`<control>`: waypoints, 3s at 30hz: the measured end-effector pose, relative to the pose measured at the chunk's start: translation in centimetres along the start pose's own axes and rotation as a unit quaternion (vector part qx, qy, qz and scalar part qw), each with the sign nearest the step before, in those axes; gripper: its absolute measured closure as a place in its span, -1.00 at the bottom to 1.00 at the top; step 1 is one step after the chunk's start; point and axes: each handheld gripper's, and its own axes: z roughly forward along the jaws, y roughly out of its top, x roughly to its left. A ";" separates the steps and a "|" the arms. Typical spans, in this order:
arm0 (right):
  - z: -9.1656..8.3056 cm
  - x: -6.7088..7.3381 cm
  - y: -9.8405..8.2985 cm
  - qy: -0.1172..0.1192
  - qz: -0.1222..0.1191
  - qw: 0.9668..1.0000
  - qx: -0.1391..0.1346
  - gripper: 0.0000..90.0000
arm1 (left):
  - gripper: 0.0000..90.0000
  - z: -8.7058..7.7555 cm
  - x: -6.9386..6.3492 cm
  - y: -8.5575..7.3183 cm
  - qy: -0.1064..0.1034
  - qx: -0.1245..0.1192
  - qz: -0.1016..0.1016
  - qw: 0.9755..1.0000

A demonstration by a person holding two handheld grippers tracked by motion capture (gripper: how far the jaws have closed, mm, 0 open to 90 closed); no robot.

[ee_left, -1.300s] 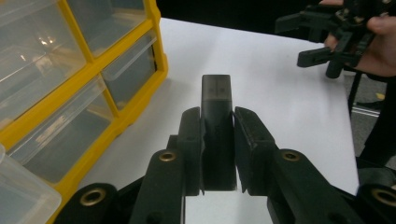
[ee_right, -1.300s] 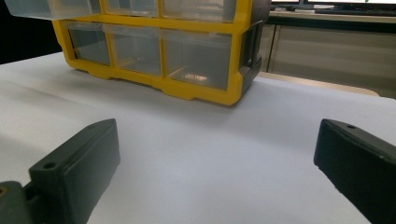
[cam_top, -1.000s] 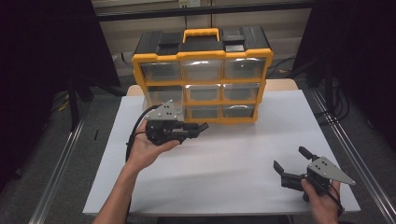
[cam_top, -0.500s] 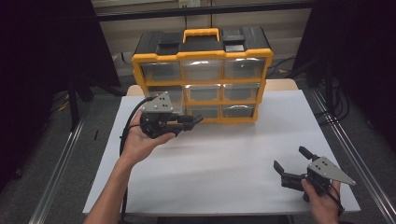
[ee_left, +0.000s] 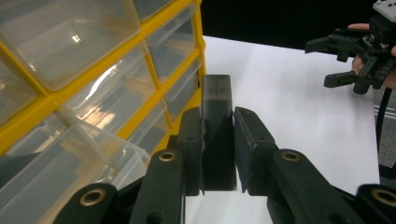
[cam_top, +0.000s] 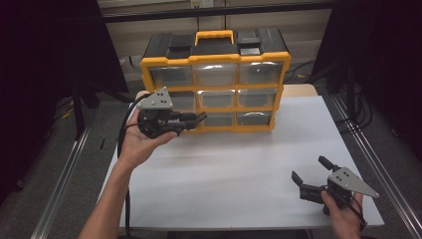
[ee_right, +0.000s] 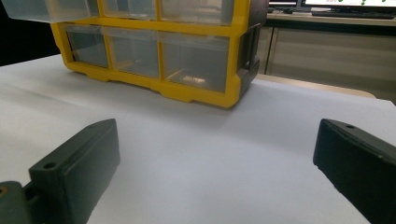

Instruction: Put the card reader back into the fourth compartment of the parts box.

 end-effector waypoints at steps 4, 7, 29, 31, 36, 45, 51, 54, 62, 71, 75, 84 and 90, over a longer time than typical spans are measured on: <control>0.0 0.0 0.0 -0.001 0.000 1.000 0.000 -0.99 | 0.64 -0.2 0.4 0.3 0.003 0.006 -0.001 1.000; 0.1 0.0 0.0 0.001 0.001 1.000 0.000 -0.99 | 0.64 -0.4 0.8 0.5 0.006 0.007 -0.003 1.000; 0.0 0.0 0.0 0.000 0.001 1.000 -0.001 -0.99 | 0.64 -2.4 3.0 2.0 0.040 0.028 0.003 0.999; 0.0 0.0 0.0 0.000 0.001 1.000 0.000 -0.99 | 0.64 -2.4 3.3 2.0 0.045 0.030 -0.001 0.999; 0.0 0.0 0.0 0.000 0.001 1.000 0.000 -0.99 | 0.64 -2.4 4.1 2.0 0.050 0.041 -0.010 0.998; 0.0 0.0 0.0 0.000 0.002 1.000 0.000 -0.99 | 0.64 -2.4 5.5 1.8 0.066 0.067 -0.007 0.996; -0.1 0.0 0.0 0.001 0.002 1.000 0.000 -0.99 | 0.64 -2.7 6.1 2.0 0.068 0.065 -0.010 0.995; -0.1 0.1 0.0 0.001 0.002 1.000 0.000 -0.99 | 0.64 -2.6 6.5 2.0 0.070 0.076 -0.014 0.995; -0.1 0.0 0.0 0.002 0.003 1.000 0.000 -0.99 | 0.64 -2.0 7.9 1.5 0.076 0.089 -0.030 0.993; 0.0 0.0 0.0 0.001 0.002 1.000 0.000 -0.99 | 0.64 -1.6 9.5 0.8 0.075 0.105 -0.046 0.991; 0.0 0.0 0.0 0.000 0.002 1.000 0.001 -0.99 | 0.64 -1.2 9.3 0.7 0.066 0.115 -0.044 0.990; -0.1 0.0 0.0 0.001 0.001 1.000 0.001 -0.99 | 0.64 -0.2 8.9 0.3 0.057 0.134 -0.043 0.988; 0.0 0.0 0.0 0.001 0.000 1.000 0.001 -0.99 | 0.64 0.2 9.0 0.2 0.056 0.144 -0.044 0.987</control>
